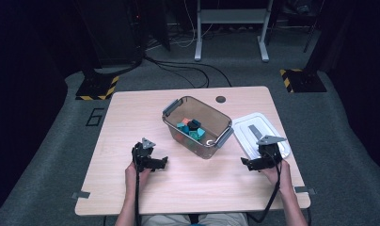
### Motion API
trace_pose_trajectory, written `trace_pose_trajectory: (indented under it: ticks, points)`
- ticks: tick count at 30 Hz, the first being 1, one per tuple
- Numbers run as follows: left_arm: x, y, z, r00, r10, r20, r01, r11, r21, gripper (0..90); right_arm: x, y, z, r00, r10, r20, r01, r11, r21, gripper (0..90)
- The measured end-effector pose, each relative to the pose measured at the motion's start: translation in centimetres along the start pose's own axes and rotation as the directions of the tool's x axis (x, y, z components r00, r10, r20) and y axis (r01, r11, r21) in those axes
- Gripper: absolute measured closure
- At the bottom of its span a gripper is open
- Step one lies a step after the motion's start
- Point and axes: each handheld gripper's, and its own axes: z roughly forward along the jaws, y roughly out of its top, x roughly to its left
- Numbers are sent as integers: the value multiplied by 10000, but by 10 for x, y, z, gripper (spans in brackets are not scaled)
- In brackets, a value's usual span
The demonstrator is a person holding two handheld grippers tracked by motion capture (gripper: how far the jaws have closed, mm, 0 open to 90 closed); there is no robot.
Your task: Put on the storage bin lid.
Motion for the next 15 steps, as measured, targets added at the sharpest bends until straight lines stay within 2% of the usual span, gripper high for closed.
trace_pose_trajectory:
  ticks: [6,15]
  points:
    - [0,0,0,10000,-2,1,2,10000,-3,4,-20,7,-1,9998,147,156,-149,9998,135,0]
    - [0,0,0,10000,4,5,-4,10000,-2,4,-43,17,11,9988,302,386,-325,9978,584,0]
